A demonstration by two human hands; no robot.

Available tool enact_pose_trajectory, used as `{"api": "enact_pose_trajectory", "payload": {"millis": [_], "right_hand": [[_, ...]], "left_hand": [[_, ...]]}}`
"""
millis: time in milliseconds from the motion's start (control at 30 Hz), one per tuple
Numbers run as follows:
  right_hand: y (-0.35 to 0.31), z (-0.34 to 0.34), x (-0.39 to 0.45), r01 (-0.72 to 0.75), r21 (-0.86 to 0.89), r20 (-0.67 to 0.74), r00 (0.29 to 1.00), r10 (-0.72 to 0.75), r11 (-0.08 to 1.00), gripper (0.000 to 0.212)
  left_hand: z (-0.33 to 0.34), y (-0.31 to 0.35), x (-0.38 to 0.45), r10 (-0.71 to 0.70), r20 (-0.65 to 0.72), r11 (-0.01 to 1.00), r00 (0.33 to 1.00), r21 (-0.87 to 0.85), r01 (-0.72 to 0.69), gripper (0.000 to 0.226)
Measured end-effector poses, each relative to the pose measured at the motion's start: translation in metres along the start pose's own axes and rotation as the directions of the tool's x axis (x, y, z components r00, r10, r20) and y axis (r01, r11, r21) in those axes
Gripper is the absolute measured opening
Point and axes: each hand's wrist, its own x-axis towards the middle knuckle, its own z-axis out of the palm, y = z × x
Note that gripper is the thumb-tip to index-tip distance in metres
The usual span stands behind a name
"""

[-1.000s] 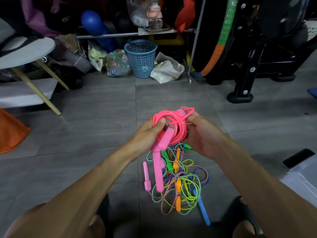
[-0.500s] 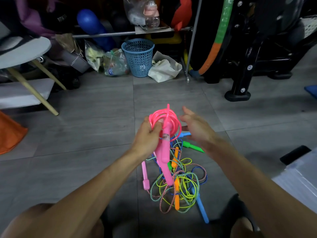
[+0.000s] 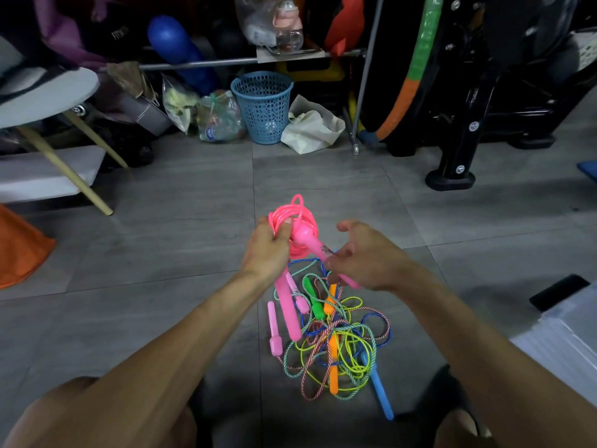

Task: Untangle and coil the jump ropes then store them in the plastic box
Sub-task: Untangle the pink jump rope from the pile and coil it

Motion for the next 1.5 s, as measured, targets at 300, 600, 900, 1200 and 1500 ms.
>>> {"api": "enact_pose_trajectory", "payload": {"millis": [300,600,900,1200,1500], "right_hand": [[0.000,-0.043,-0.016,0.041,0.203,0.250,0.964,-0.092,0.978,0.022],[0.013,-0.029,-0.005,0.257,-0.135,0.045,0.966,-0.253,0.957,0.024],[0.004,-0.038,-0.014,-0.006,0.490,0.234,0.964,-0.125,0.872,0.025],[0.044,-0.041,-0.001,0.133,-0.529,0.023,0.990,-0.142,0.838,0.047],[0.009,0.000,0.003,0.121,0.012,-0.148,0.982,-0.118,0.993,0.055]], "left_hand": [[0.003,-0.002,0.000,-0.063,0.048,0.992,0.997,0.110,0.058,0.030],[-0.006,-0.008,0.001,0.195,0.037,0.939,0.980,0.281,-0.197,0.030],[-0.007,-0.002,0.000,0.224,-0.061,0.962,0.973,0.174,-0.210,0.022],[-0.019,-0.002,0.008,-0.041,0.137,0.988,0.990,-0.143,0.061,0.023],[-0.006,0.008,-0.007,-0.120,0.190,0.938,0.975,-0.300,0.174,0.025]]}}
